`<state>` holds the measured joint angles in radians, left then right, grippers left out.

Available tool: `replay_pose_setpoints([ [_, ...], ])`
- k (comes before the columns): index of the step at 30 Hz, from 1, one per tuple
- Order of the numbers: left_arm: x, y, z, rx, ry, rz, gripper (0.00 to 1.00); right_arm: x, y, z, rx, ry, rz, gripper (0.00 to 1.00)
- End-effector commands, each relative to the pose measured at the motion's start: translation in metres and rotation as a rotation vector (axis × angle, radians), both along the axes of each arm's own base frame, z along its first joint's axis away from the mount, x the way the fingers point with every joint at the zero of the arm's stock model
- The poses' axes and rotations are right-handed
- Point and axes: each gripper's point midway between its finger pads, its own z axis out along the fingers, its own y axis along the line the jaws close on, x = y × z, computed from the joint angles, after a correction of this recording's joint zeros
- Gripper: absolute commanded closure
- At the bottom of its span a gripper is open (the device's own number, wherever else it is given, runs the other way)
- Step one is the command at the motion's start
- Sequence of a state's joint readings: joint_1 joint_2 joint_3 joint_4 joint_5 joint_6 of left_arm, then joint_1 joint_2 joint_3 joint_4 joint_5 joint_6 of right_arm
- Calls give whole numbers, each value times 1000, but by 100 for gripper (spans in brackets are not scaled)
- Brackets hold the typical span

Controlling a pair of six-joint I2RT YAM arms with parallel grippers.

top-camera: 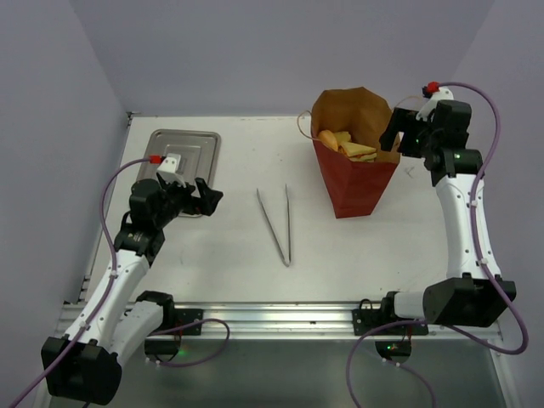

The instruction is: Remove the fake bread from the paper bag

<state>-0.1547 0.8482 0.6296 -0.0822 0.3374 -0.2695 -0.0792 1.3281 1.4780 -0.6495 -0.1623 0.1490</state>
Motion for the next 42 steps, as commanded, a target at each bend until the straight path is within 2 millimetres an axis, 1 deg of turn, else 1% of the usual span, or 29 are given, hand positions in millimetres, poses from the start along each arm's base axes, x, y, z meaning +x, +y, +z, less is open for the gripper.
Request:
replay_pose_setpoints([
  [1, 3, -3, 10, -9, -38, -25, 0, 10, -22, 12, -61, -42, -105, 13],
  [2, 3, -3, 9, -10, -34, -25, 0, 15, -24, 5, -66, -27, -110, 13],
  [6, 2, -3, 11, -8, -45, -23, 0, 29, -35, -4, -104, -26, -149, 15],
  [7, 2, -3, 10, -8, -40, -24, 0, 32, -34, -4, -105, -34, -140, 17],
  [8, 3, -3, 11, -10, -42, -25, 0, 35, -34, -10, -103, -30, -137, 18],
  [9, 3, -4, 10, -11, -41, -28, 0, 40, -34, -8, -103, -50, -138, 20],
  [10, 3, -5, 9, -10, -38, -33, 0, 44, -26, -12, -79, -49, -96, 26],
  [11, 2, -6, 10, -13, -37, -38, 0, 48, -24, -15, -72, -48, -84, 28],
  [12, 2, -6, 9, -14, -36, -43, 0, 55, -22, -23, -65, -37, -75, 33],
  [14, 2, -8, 9, -17, -35, -52, 0, 63, -25, -27, -70, -28, -84, 37],
  [15, 1, -8, 10, -19, -36, -54, 0, 69, -26, -37, -75, -5, -85, 43],
  [16, 1, -8, 8, -19, -33, -54, 0, 72, -27, -41, -83, 2, -84, 47],
  [18, 1, -9, 10, -23, -36, -59, 0, 79, -27, -43, -86, -3, -80, 56],
  [20, 0, -11, 10, -28, -34, -71, 0, 82, -27, -42, -89, -14, -75, 62],
  [22, -1, -13, 9, -32, -30, -82, 0, 84, -27, -42, -93, -17, -72, 70],
  [23, -1, -13, 9, -32, -31, -85, 0, 86, -27, -41, -94, -25, -71, 75],
  [24, -1, -14, 8, -33, -28, -88, 0, 86, -28, -40, -98, -28, -70, 88],
  [26, -2, -15, 8, -38, -27, -96, 0, 89, -28, -31, -109, -59, -61, 98],
  [28, -2, -16, 8, -41, -25, -102, 0, 90, -28, -20, -117, -89, -58, 100],
  [31, -3, -20, 7, -57, -15, -122, 0, 94, -29, 8, -167, -166, -35, 100],
  [32, -4, -22, 7, -64, -11, -131, 0, 96, -28, 23, -187, -207, -35, 100],
  [34, -4, -23, 1, -72, 15, -134, 0, 97, -29, 36, -259, -243, -22, 100],
  [36, -5, -26, -2, -92, 41, -140, 0, 100, -24, 31, -288, -231, 2, 100],
  [37, -6, -28, -4, -102, 51, -148, 0, 98, -19, 21, -312, -219, 19, 100],
  [38, -7, -29, -6, -111, 63, -149, 0, 97, -15, 22, -323, -238, 27, 100],
  [39, -8, -29, -8, -124, 80, -146, 0, 90, -13, 31, -334, -270, 30, 100],
  [40, -9, -30, -9, -132, 89, -142, 0, 85, -2, 16, -360, -248, 53, 100],
  [41, -9, -30, -12, -139, 100, -139, 0, 83, 9, 15, -366, -261, 75, 100],
  [42, -10, -30, -15, -154, 118, -135, 0, 78, 13, 17, -368, -270, 87, 100],
])
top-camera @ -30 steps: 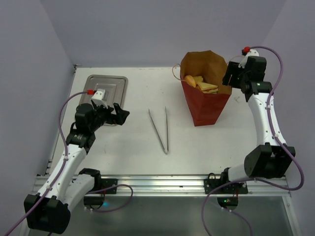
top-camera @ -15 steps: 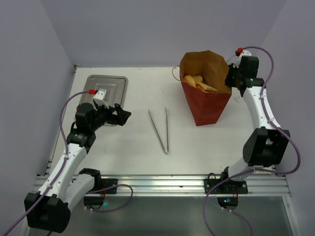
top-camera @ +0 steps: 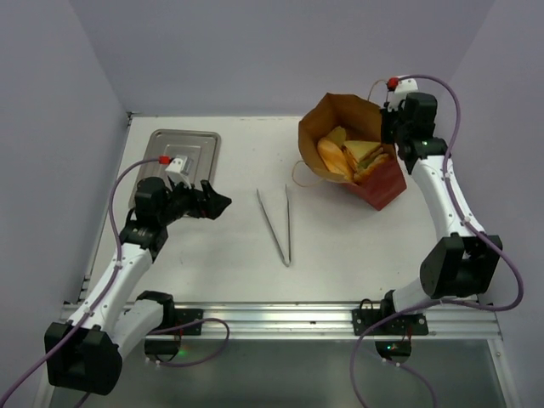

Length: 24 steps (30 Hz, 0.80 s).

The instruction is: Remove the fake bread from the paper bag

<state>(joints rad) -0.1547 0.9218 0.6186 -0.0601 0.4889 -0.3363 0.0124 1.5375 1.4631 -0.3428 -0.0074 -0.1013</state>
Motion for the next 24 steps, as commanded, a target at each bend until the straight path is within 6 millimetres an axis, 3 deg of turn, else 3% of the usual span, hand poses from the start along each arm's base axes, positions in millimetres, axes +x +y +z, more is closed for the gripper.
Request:
replay_pose_setpoints([
  [1, -3, -6, 0, -71, 32, -9, 0, -10, 20, 35, -78, -147, 62, 100],
  [3, -6, -9, -6, -99, 74, -5, 0, -20, 29, 30, -82, -144, 96, 100],
  [4, -8, -12, -9, -111, 96, -13, 0, -26, 35, 16, -92, -115, 120, 100],
  [7, -16, -20, -22, -142, 169, -12, 0, -45, 53, -3, -94, -76, 198, 100],
  [13, -35, -49, -55, -113, 311, 16, 0, -67, 65, -31, -84, -21, 229, 100],
  [19, -48, -78, -80, -65, 398, 67, 0, -72, 79, -41, -45, -3, 240, 100],
  [22, -52, -104, -89, -1, 406, 84, 0, -71, 82, -40, -36, -3, 238, 100],
  [23, -53, -110, -100, 33, 430, 89, 0, -72, 83, -41, -31, -3, 240, 100],
  [24, -45, -118, -92, 22, 420, 116, 0, -73, 84, -39, -28, -7, 243, 100],
])
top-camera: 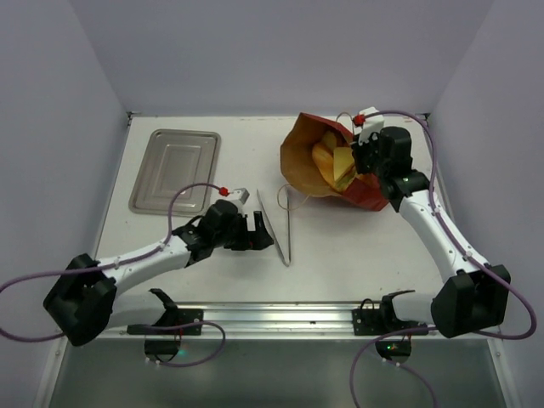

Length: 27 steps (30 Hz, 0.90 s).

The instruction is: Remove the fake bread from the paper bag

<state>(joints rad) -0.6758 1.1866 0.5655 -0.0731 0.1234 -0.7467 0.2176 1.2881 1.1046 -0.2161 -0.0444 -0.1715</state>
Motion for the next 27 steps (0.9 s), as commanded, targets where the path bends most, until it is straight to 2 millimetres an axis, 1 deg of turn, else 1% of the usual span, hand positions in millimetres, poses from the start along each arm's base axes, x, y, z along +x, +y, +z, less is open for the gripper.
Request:
replay_pose_setpoints([
  [1, 20, -23, 10, 57, -44, 122, 0, -6, 0, -7, 21, 24, -21, 100],
  [2, 21, -27, -5, 106, -9, 132, 0, -7, 2, -8, 23, 26, -16, 100],
  [3, 30, -38, 7, 104, -27, 147, 0, -9, 3, -7, 26, 24, -12, 100],
  [4, 26, -38, -14, 193, 11, 153, 0, -11, 4, -10, 26, 29, -7, 100],
  [6, 30, -47, -20, 245, 20, 171, 0, -12, 5, -10, 29, 26, -4, 100],
  [7, 32, -54, -17, 278, 17, 175, 0, -13, 5, -11, 30, 28, -4, 100],
  [8, 32, -55, -34, 329, 42, 183, 0, -14, 6, -12, 32, 27, -2, 100],
  [9, 33, -56, -37, 359, 47, 186, 0, -15, 6, -13, 32, 29, 0, 100],
  [10, 35, -61, -42, 397, 40, 186, 0, -15, 6, -11, 34, 25, -2, 100],
  [13, 40, -70, -49, 437, 29, 195, 0, -16, 5, -13, 35, 27, -3, 100],
  [14, 42, -70, -51, 453, 31, 208, 0, -17, 5, -11, 38, 20, -4, 100],
  [15, 40, -65, -56, 496, 42, 220, 0, -17, 5, -12, 38, 21, -7, 100],
  [16, 43, -62, -65, 541, 39, 234, 0, -17, 5, -11, 39, 17, -7, 100],
  [17, 47, -66, -62, 546, 30, 244, 0, -18, 5, -10, 41, 16, -8, 100],
  [18, 47, -63, -66, 574, 33, 249, 0, -18, 4, -10, 42, 16, -10, 100],
  [20, 48, -63, -72, 604, 20, 255, 5, -18, 4, -9, 43, 11, -13, 100],
  [21, 47, -62, -75, 612, 19, 257, 10, -19, 4, -7, 45, 9, -13, 100],
  [22, 48, -60, -76, 622, 15, 260, 22, -19, 3, -8, 43, 10, -16, 100],
  [23, 46, -57, -79, 635, 16, 259, 28, -19, 3, -6, 46, 4, -18, 100],
  [24, 45, -54, -79, 643, 11, 260, 41, -19, 2, -7, 45, 7, -23, 100],
  [25, 43, -51, -77, 645, 8, 263, 46, -19, 1, -6, 44, 3, -27, 100],
  [26, 38, -41, -81, 667, 12, 263, 52, -19, 1, -6, 45, 4, -29, 100],
  [27, 36, -37, -76, 663, 6, 263, 54, -20, 0, -5, 45, 1, -31, 100],
])
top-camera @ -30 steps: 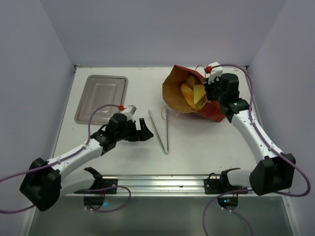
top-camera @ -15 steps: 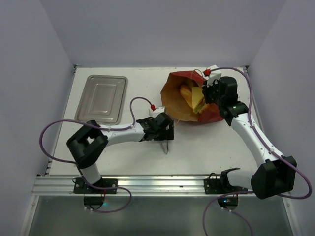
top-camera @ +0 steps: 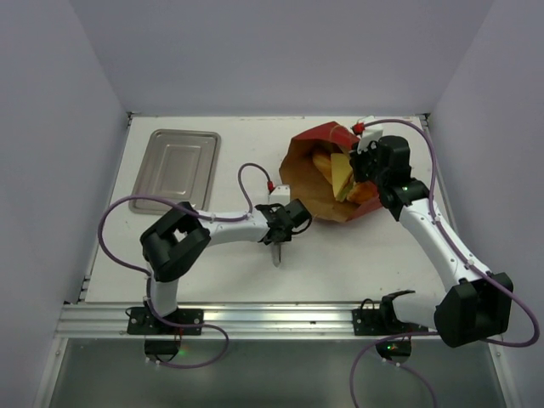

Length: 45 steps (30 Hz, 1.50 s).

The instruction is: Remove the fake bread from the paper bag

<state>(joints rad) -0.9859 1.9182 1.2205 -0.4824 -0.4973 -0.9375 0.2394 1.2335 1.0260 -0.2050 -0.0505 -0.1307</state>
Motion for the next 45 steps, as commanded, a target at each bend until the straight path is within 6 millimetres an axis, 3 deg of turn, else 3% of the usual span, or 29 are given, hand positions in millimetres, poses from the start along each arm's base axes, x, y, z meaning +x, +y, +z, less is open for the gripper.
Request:
replay_pose_setpoints([
  [1, -17, 40, -7, 96, -1, 39, 57, -2, -8, 9, 11, -23, -44, 100],
  [6, -35, 67, -8, 94, 5, 7, 72, -2, -9, 12, 13, -29, -51, 100],
  [10, -37, 83, -9, 44, 29, 1, 79, -1, -11, 12, 15, -30, -59, 100],
  [13, -25, 88, 1, -24, 15, 5, 87, -2, -13, 11, 16, -27, -65, 100],
  [18, -4, 97, 38, -110, -54, 14, 100, -2, -16, 12, 19, -29, -74, 100],
  [22, 1, 96, 74, -195, -120, -24, 100, -1, -19, 12, 22, -27, -81, 100],
  [28, -19, 71, 136, -435, -175, -186, 98, 0, -21, 13, 29, -22, -89, 100],
  [37, -67, 35, 179, -724, -123, -458, 76, 2, -28, 15, 35, -21, -108, 100],
  [45, -72, 13, 204, -861, -113, -541, 61, 2, -32, 17, 42, -24, -120, 100],
])
